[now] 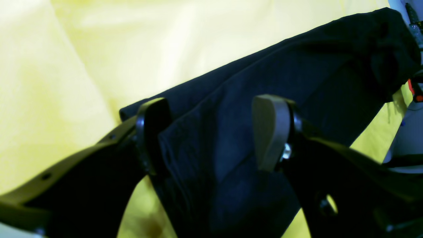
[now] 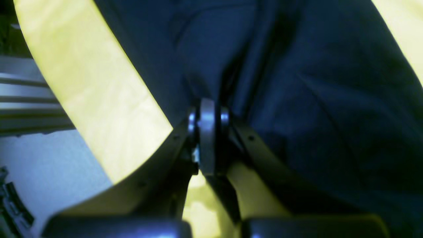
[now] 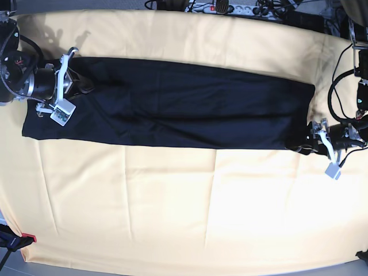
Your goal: Fold the T-shirt properly
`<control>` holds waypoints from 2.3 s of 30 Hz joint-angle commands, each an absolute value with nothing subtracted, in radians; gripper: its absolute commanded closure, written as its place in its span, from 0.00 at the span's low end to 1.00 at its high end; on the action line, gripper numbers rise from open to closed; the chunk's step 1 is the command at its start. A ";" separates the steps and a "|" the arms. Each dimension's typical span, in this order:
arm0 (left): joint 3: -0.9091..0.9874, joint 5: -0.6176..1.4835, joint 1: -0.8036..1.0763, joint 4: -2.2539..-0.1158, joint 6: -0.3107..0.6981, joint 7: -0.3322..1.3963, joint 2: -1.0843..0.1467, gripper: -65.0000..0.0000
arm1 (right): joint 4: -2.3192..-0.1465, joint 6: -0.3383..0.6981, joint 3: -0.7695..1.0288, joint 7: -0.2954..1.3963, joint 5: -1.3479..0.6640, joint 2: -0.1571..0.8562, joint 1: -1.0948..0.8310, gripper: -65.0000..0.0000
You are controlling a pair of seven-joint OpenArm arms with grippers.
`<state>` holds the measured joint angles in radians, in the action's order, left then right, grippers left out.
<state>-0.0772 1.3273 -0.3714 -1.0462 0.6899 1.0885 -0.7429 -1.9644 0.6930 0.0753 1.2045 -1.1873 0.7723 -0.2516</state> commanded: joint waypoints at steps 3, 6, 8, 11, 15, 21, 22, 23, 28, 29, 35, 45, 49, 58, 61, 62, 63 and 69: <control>-0.067 1.351 -0.393 -1.058 0.698 1.071 -0.767 0.38 | -1.981 0.698 0.086 1.250 -1.205 0.816 -0.242 1.00; -0.067 1.351 -0.400 -1.058 0.698 1.070 -0.774 0.38 | -1.973 0.698 0.086 1.275 -1.177 0.817 -0.246 1.00; -0.067 1.351 -0.406 -1.058 0.698 1.070 -0.780 0.38 | -1.955 0.698 0.086 1.254 -1.144 0.816 -0.265 1.00; -0.067 1.351 -0.422 -1.058 0.698 1.070 -0.791 0.38 | -1.908 0.698 0.086 1.148 -1.013 0.812 -0.277 1.00; -0.067 1.351 -0.441 -1.058 0.698 1.071 -0.824 0.38 | -1.876 0.682 0.086 1.057 -0.815 0.812 -0.277 0.65; -0.067 1.351 -0.466 -1.058 0.698 1.077 -0.885 0.38 | -1.903 0.698 0.086 1.158 -0.949 0.829 -0.266 0.39; -0.067 1.351 -0.466 -1.058 0.698 1.077 -0.897 0.38 | -1.922 0.698 0.086 1.179 -0.973 0.836 -0.266 0.39; -0.067 1.351 -0.466 -1.058 0.698 1.081 -0.909 0.38 | -1.947 0.698 0.086 1.196 -0.973 0.846 -0.266 0.39; -0.067 1.351 -0.465 -1.058 0.698 1.104 -0.967 0.38 | -2.109 0.638 0.138 1.250 -0.973 0.890 -0.266 0.40; -0.067 1.353 -0.466 -1.058 0.698 1.105 -0.978 0.38 | -2.143 0.614 0.160 1.234 -0.981 0.890 -0.266 0.40; -0.061 1.453 -0.464 -1.058 0.698 1.181 -1.015 0.38 | -2.206 0.550 0.249 1.097 -1.014 0.774 -0.270 0.49; -0.061 1.472 -0.418 -1.058 0.676 1.213 -1.014 0.38 | -1.938 0.606 0.249 0.932 -0.730 0.494 -0.271 1.00; -0.061 1.473 -0.329 -1.058 0.673 1.207 -1.000 0.38 | -1.829 0.620 0.249 0.919 -0.728 0.477 -0.271 1.00; -0.019 1.391 -0.229 -1.058 0.619 1.137 -0.862 0.38 | -1.819 0.632 0.249 0.928 -0.728 0.479 -0.272 1.00; -0.003 1.388 -0.222 -1.058 0.606 1.147 -0.811 0.38 | -1.819 0.628 0.249 0.930 -0.728 0.479 -0.271 1.00; -0.003 1.388 -0.222 -1.058 0.606 1.153 -0.797 0.38 | -1.819 0.628 0.249 0.930 -0.728 0.479 -0.271 1.00; -0.003 1.388 -0.222 -1.058 0.606 1.158 -0.783 0.38 | -1.819 0.628 0.249 0.931 -0.728 0.479 -0.271 1.00; -0.003 1.423 -0.222 -1.058 0.606 1.238 -0.728 0.38 | -1.819 0.628 0.249 0.935 -0.727 0.480 -0.271 1.00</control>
<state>-0.0051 1.4448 -0.2138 -1.0500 0.6079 1.2030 -0.7120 -1.8057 0.6289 0.2394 0.9466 -0.7143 0.4622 -0.2806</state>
